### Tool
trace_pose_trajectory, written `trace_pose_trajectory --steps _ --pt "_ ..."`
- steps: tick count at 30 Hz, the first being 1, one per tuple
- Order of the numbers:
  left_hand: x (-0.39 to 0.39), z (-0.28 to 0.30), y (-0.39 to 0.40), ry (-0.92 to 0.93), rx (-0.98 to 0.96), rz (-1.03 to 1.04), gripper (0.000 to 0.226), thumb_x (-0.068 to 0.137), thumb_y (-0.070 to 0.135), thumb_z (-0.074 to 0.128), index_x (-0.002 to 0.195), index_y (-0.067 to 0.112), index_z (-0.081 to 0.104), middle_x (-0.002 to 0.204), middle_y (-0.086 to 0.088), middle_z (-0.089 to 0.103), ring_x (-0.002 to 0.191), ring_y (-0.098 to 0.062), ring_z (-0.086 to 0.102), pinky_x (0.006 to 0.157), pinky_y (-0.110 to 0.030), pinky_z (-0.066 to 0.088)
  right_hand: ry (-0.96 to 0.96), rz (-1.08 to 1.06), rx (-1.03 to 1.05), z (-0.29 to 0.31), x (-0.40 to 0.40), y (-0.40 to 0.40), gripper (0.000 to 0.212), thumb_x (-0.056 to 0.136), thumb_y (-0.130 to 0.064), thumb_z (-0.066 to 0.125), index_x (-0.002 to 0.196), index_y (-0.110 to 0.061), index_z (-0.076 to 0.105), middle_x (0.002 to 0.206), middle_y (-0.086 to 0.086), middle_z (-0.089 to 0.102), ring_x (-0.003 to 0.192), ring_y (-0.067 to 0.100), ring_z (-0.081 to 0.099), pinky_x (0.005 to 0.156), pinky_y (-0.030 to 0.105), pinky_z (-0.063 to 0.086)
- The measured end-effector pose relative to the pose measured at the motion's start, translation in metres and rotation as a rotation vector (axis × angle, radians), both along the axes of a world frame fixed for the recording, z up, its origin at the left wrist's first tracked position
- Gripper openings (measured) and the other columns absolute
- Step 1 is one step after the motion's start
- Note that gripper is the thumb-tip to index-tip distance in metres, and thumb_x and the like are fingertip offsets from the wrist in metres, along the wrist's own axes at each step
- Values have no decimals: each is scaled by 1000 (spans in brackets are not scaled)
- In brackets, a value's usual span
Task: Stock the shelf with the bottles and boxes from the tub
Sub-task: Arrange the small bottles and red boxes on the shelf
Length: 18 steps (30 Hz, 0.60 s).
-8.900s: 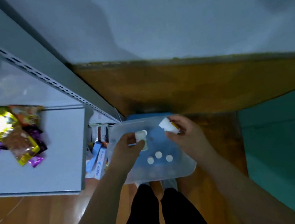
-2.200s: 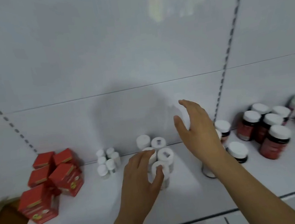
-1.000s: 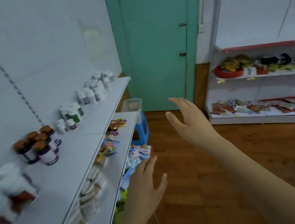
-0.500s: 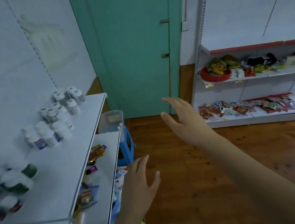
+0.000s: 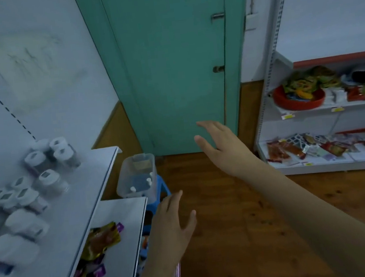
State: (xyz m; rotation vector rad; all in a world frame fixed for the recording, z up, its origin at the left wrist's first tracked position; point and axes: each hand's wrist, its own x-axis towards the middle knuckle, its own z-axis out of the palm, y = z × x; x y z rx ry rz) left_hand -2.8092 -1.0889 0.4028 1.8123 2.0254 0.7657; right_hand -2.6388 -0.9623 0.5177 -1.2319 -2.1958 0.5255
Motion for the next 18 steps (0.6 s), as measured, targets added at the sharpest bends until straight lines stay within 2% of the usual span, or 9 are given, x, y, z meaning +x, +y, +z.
trace_pose_trajectory --steps 3,7,10,14,18 --pt "-6 5 73 -14 -3 41 60 96 54 47 149 30 32 148 10 39 132 -6 37 109 -25 34 1 40 -15 10 -7 82 61 102 -54 32 152 -19 31 154 0 35 143 17 29 111 28 25" --pt "-23 7 161 -39 -7 106 61 95 54 47 149 28 33 145 9 42 131 -7 39 108 -29 37 -14 99 -2 18 -27 183 60 102 -52 33 151 -17 31 154 1 36 142 18 30 113 32 27" --pt "-39 -1 210 -38 -18 172 58 95 48 54 146 24 39 141 7 47 126 -6 43 102 -20 35 -24 136 -9 10 -50 240 59 103 -52 34 150 -17 32 153 1 38 142 18 31 112 31 27" --pt "-67 -14 272 -71 -48 229 56 94 42 59 143 21 43 136 6 51 121 -6 47 102 -19 37 -37 194 -38 -11 -90 311 58 102 -51 34 150 -17 33 152 1 38 140 19 32 110 29 26" --pt "-111 -38 335 -117 -84 248 56 93 49 55 143 26 41 128 10 53 115 -6 52 100 -30 47 -56 235 -43 -29 -141 383 59 102 -51 34 150 -17 33 152 1 38 140 18 33 111 30 27"
